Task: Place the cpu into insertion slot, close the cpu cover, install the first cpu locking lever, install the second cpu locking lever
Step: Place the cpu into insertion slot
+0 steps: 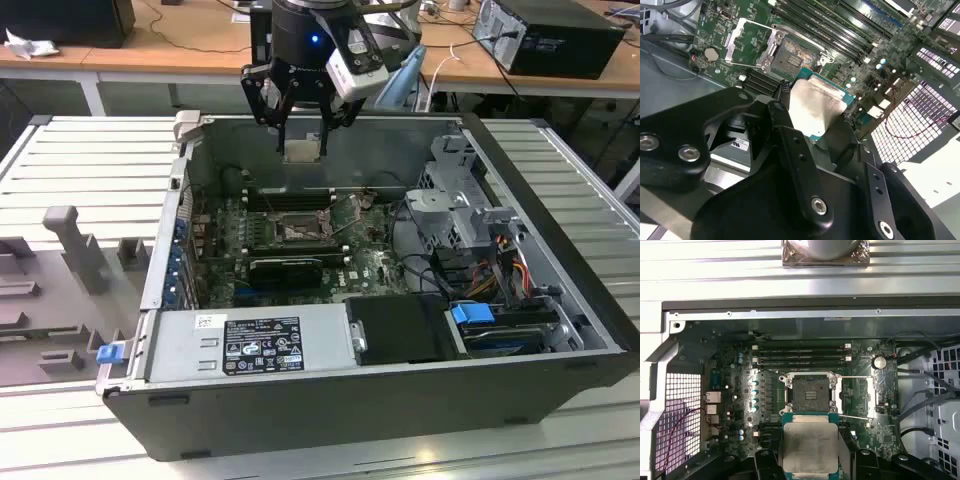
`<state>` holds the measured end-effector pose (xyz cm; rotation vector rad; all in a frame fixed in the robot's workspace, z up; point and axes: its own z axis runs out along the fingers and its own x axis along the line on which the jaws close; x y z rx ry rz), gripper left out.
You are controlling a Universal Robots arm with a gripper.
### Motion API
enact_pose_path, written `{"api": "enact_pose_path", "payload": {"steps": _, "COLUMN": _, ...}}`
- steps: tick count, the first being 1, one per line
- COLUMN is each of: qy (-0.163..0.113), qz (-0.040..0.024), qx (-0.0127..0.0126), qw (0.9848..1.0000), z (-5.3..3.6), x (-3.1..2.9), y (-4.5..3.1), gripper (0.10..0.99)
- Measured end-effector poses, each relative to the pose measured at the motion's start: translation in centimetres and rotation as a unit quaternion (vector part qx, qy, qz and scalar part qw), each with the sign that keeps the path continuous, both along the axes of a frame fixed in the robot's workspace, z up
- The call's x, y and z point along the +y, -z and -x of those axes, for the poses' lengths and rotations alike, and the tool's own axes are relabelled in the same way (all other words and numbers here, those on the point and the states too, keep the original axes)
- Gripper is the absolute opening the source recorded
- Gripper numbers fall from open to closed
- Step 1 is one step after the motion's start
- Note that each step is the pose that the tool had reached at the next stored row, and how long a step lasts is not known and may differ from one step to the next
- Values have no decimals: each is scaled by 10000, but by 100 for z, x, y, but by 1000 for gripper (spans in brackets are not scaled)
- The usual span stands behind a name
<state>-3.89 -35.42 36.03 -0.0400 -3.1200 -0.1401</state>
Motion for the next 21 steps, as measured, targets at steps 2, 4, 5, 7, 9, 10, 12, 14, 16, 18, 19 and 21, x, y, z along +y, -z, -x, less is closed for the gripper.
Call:
{"api": "enact_pose_path", "payload": {"steps": 2, "qy": 32, "qz": 0, "qx": 0, "qw": 10000, "z": 0, "x": 0, "y": 0, "gripper": 529}}
{"api": "enact_pose_path", "payload": {"steps": 4, "qy": 91, "qz": 0, "qx": 0, "qw": 10000, "z": 0, "x": 0, "y": 0, "gripper": 529}}
{"api": "enact_pose_path", "payload": {"steps": 5, "qy": 111, "qz": 0, "qx": 0, "qw": 9999, "z": 0, "x": 0, "y": 0, "gripper": 529}}
{"api": "enact_pose_path", "payload": {"steps": 7, "qy": 139, "qz": 0, "qx": 0, "qw": 9999, "z": 0, "x": 0, "y": 0, "gripper": 529}}
{"api": "enact_pose_path", "payload": {"steps": 9, "qy": 140, "qz": 1, "qx": 1, "qw": 9999, "z": 0, "x": -1, "y": 7, "gripper": 529}}
{"api": "enact_pose_path", "payload": {"steps": 10, "qy": 140, "qz": 0, "qx": 1, "qw": 9999, "z": 0, "x": 0, "y": 9, "gripper": 529}}
{"api": "enact_pose_path", "payload": {"steps": 12, "qy": 140, "qz": 1, "qx": 1, "qw": 9999, "z": 0, "x": -1, "y": 12, "gripper": 529}}
{"api": "enact_pose_path", "payload": {"steps": 14, "qy": 154, "qz": 0, "qx": 1, "qw": 9999, "z": 0, "x": -1, "y": 14, "gripper": 529}}
{"api": "enact_pose_path", "payload": {"steps": 16, "qy": 228, "qz": 1, "qx": 1, "qw": 9997, "z": -1, "x": -1, "y": 16, "gripper": 529}}
{"api": "enact_pose_path", "payload": {"steps": 18, "qy": 351, "qz": 1, "qx": 1, "qw": 9994, "z": 0, "x": -1, "y": 18, "gripper": 529}}
{"api": "enact_pose_path", "payload": {"steps": 19, "qy": 370, "qz": 0, "qx": 1, "qw": 9993, "z": 0, "x": -1, "y": 18, "gripper": 529}}
{"api": "enact_pose_path", "payload": {"steps": 21, "qy": 391, "qz": 0, "qx": 1, "qw": 9992, "z": 0, "x": -1, "y": 19, "gripper": 529}}
